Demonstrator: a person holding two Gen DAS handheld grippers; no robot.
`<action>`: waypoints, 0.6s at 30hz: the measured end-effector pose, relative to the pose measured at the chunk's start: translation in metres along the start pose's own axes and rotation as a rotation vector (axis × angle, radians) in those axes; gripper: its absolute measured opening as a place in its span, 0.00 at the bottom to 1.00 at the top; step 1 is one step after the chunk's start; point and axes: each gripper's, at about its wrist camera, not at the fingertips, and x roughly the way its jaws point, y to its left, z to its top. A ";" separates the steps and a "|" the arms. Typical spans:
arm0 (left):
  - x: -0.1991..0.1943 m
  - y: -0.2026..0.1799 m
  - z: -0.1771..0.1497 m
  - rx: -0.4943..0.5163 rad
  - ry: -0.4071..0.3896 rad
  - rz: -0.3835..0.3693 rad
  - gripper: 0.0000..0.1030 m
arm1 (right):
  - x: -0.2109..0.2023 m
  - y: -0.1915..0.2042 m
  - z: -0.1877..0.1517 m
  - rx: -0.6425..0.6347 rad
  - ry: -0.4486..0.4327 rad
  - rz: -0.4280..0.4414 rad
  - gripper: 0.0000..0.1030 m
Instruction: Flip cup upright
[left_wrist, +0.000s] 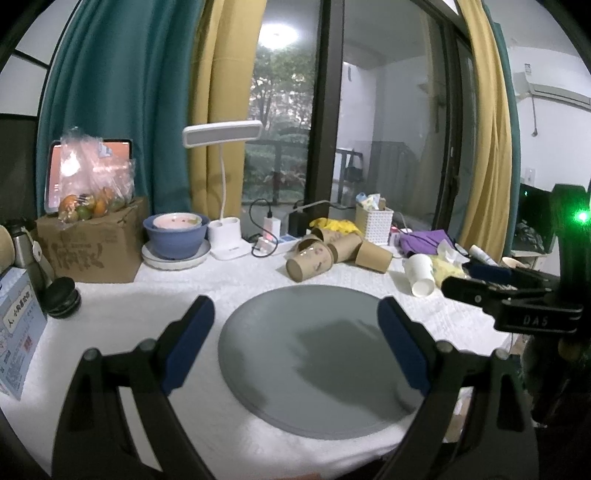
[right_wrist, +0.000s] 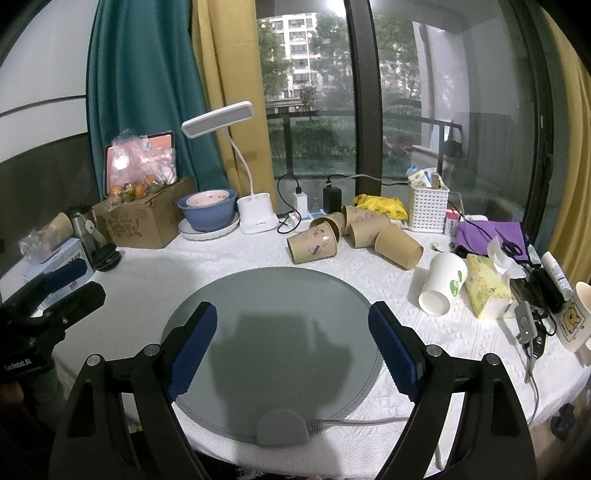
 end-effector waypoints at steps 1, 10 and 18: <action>0.000 0.000 0.000 0.000 0.000 -0.001 0.88 | 0.000 0.000 0.000 0.000 0.000 0.000 0.84; 0.002 0.004 0.004 -0.003 -0.003 0.002 0.88 | -0.001 0.000 0.001 -0.001 -0.001 0.000 0.84; 0.001 0.005 0.004 -0.001 -0.006 0.001 0.88 | -0.003 0.001 0.001 -0.001 -0.003 0.000 0.84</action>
